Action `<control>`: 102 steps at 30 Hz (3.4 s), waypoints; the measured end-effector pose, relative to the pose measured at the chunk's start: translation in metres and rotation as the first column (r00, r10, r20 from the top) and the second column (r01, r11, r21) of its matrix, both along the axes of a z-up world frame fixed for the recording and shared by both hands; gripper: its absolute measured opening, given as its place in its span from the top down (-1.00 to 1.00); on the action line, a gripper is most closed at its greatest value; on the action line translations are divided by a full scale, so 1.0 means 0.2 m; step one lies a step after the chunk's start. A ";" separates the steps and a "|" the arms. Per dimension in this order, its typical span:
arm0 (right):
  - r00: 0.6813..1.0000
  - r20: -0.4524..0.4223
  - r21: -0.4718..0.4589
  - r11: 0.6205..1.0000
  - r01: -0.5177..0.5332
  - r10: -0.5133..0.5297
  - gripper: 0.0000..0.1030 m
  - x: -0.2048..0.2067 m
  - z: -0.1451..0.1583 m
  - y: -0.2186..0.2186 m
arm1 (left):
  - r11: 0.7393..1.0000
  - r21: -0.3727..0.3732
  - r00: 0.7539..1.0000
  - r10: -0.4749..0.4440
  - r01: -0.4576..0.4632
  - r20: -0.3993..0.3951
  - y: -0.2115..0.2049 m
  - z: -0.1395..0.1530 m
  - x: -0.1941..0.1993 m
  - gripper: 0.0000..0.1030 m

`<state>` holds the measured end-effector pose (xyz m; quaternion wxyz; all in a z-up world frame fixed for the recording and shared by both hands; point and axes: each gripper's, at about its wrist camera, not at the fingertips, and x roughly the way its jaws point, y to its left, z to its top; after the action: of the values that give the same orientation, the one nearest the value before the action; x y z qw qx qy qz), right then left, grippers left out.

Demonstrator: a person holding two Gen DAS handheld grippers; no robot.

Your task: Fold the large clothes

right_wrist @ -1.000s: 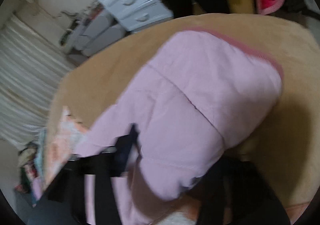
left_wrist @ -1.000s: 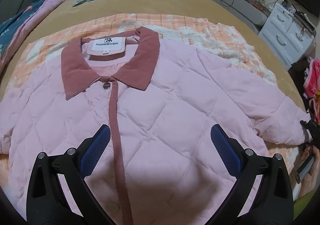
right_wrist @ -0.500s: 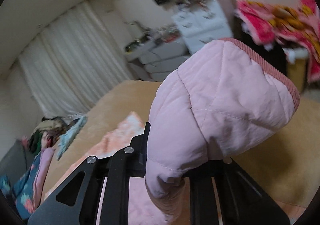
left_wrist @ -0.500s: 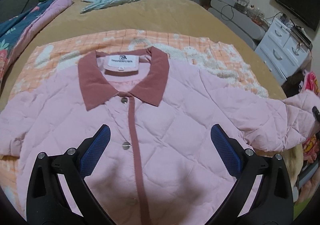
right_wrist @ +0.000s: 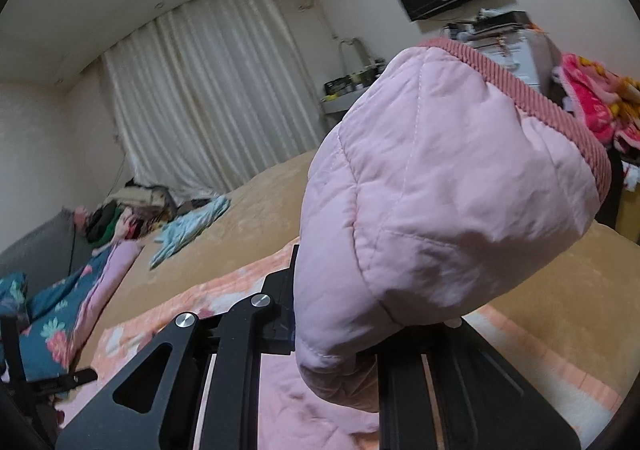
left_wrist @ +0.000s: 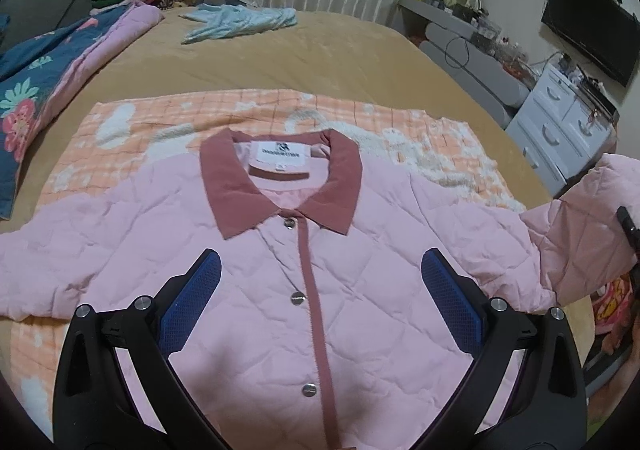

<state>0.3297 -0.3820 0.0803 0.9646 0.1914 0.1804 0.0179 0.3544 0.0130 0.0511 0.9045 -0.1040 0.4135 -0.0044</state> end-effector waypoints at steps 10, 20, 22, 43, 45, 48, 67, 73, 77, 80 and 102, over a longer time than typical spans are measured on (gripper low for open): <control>0.996 0.010 -0.126 0.988 -0.089 0.091 0.73 0.00 0.17 0.35 | 0.998 -0.048 0.997 0.031 -0.028 0.067 0.17 0.14 -0.09 -0.82; 0.986 0.008 -0.211 0.964 -0.161 0.167 0.73 0.00 0.25 0.63 | 0.995 -0.069 0.995 0.070 -0.066 0.071 0.40 0.16 -0.17 -0.82; 0.983 0.001 -0.225 0.958 -0.181 0.186 0.73 0.00 0.25 0.70 | 0.994 -0.079 0.994 0.081 -0.076 0.067 0.45 0.15 -0.18 -0.82; 0.922 -0.061 -0.323 0.867 -0.380 0.382 0.72 0.02 0.07 1.33 | 0.970 -0.213 0.991 0.129 -0.119 0.033 0.82 -0.04 -0.31 -0.82; 0.914 -0.069 -0.334 0.854 -0.399 0.400 0.72 0.01 0.04 1.38 | 0.964 -0.237 0.991 0.128 -0.116 0.034 0.84 -0.06 -0.32 -0.82; 0.904 -0.092 -0.348 0.837 -0.422 0.417 0.72 0.02 0.00 1.47 | 0.952 -0.284 0.992 0.125 -0.110 0.035 0.87 -0.08 -0.33 -0.82; 0.805 -0.301 -0.440 0.674 -0.593 0.512 0.60 0.01 -0.46 1.93 | 0.827 -0.549 0.989 0.151 -0.121 0.009 1.05 -0.34 -0.36 -0.82; 0.761 -0.368 -0.429 0.629 -0.649 0.534 0.43 -0.02 -0.60 2.04 | 0.765 -0.631 0.987 0.159 -0.125 -0.003 1.08 -0.41 -0.35 -0.82; 0.721 -0.393 -0.420 0.586 -0.693 0.571 0.04 -0.08 -0.66 2.10 | 0.725 -0.680 0.990 0.138 -0.112 -0.016 1.07 -0.45 -0.32 -0.82; 0.703 -0.420 -0.409 0.572 -0.711 0.574 -0.25 -0.11 -0.67 2.11 | 0.716 -0.690 0.992 0.122 -0.111 -0.033 1.04 -0.49 -0.30 -0.82; 0.849 -0.408 -0.237 0.859 -0.453 0.335 -0.60 -0.16 -0.52 0.99 | 0.953 -0.300 0.999 0.041 -0.030 0.029 0.73 -0.48 -0.28 0.73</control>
<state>0.2977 -0.1831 -0.0239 0.9092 -0.0116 0.3868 0.1534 0.2986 0.1582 -0.0441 0.8853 -0.2473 0.3902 -0.0526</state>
